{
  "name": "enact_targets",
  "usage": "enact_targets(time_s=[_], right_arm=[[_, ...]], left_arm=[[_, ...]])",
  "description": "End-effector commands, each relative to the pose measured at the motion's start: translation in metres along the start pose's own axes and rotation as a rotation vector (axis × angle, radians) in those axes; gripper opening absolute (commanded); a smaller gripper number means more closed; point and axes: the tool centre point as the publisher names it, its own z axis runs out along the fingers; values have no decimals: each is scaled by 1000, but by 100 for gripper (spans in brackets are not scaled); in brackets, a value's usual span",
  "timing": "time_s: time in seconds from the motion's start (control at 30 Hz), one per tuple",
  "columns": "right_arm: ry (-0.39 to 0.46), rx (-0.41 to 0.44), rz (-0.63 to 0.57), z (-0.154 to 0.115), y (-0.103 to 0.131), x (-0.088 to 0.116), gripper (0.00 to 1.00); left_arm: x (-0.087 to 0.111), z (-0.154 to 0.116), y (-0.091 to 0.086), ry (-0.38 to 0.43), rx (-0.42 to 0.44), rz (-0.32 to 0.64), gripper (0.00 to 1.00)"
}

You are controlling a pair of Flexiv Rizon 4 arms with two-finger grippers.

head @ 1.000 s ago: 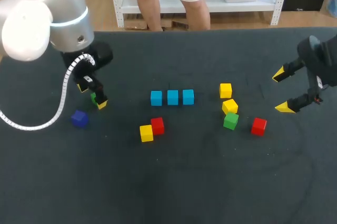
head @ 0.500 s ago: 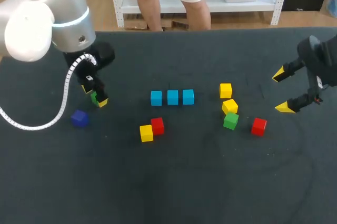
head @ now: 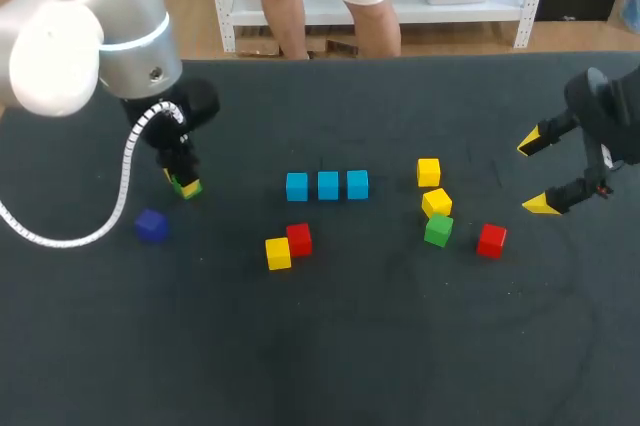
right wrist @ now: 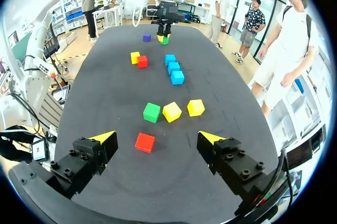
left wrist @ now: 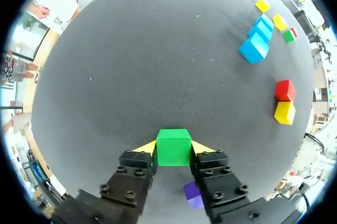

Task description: Place the blue cubes, place green cubes on the blue cubes, place the yellow cubes on the green cubes, then place the red cubes on the yellow cubes, and place purple cube on the red cubes.

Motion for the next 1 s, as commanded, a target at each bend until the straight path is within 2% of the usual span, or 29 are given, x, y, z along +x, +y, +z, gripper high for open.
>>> enact_targets(time_s=[0.03,0.3,0.5,0.67,1.0], right_arm=[[-3,-1,-1,1,-1,0,100],[-3,-1,-1,1,-1,0,100],[-3,-1,-1,1,-1,0,100],[-3,-1,-1,1,-1,0,100],[-3,-1,-1,1,-1,0,100]], left_arm=[[-2,-17,-9,-17,0,52,0],[-33,-43,-44,-18,42,325,0],[-57,-55,-68,1,9,529,0],[-72,-57,-78,20,-13,614,0],[-99,-53,-98,-13,15,685,0]])
